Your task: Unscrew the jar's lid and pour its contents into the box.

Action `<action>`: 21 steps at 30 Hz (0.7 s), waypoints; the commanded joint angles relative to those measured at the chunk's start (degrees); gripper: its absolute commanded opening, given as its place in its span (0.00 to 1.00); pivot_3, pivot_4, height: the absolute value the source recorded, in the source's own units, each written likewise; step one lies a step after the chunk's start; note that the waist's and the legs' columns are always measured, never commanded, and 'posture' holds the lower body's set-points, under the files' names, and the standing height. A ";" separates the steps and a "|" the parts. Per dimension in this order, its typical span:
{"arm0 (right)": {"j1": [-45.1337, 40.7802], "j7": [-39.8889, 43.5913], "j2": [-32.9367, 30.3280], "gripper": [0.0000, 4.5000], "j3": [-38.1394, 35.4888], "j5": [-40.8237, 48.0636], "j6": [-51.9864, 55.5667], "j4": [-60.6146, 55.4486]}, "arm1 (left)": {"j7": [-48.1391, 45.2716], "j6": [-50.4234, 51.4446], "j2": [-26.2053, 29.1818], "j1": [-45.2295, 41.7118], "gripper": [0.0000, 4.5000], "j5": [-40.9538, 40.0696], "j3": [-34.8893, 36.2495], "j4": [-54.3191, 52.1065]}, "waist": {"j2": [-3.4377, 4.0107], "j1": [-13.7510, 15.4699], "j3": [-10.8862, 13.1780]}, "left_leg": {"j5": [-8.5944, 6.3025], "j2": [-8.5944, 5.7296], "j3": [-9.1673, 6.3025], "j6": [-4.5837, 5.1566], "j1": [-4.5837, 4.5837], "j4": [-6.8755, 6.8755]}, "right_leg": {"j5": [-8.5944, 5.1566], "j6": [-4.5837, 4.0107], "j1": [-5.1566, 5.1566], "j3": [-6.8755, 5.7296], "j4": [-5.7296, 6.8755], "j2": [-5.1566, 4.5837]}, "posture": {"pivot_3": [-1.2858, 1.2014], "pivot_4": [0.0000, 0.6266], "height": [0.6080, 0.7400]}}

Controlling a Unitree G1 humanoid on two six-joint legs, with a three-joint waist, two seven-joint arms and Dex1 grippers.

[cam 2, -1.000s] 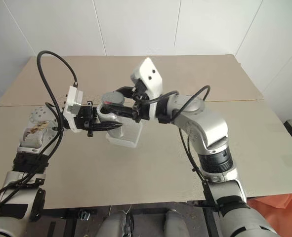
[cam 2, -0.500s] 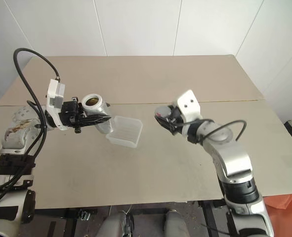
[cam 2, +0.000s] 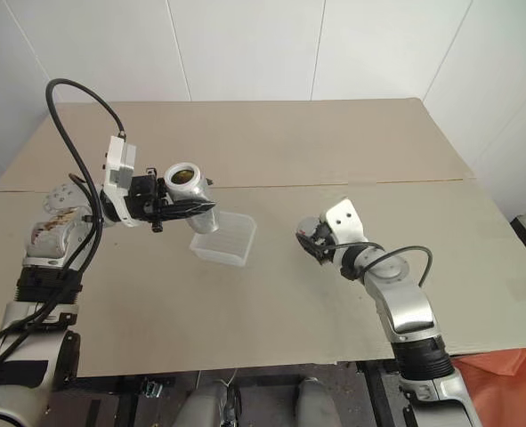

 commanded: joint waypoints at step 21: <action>-13.23 19.13 -12.98 0.99 -4.66 22.23 20.72 -20.94 | 65.33 -56.64 8.56 -11.36 0.44 68.60 -18.60 19.01 | -0.04 1.49 0.02 | -0.02 -0.09 -0.06 0.03 0.16 0.00 | 0.05 -0.02 0.17 -0.07 -0.15 -0.09 | 0.52 0.24 1.00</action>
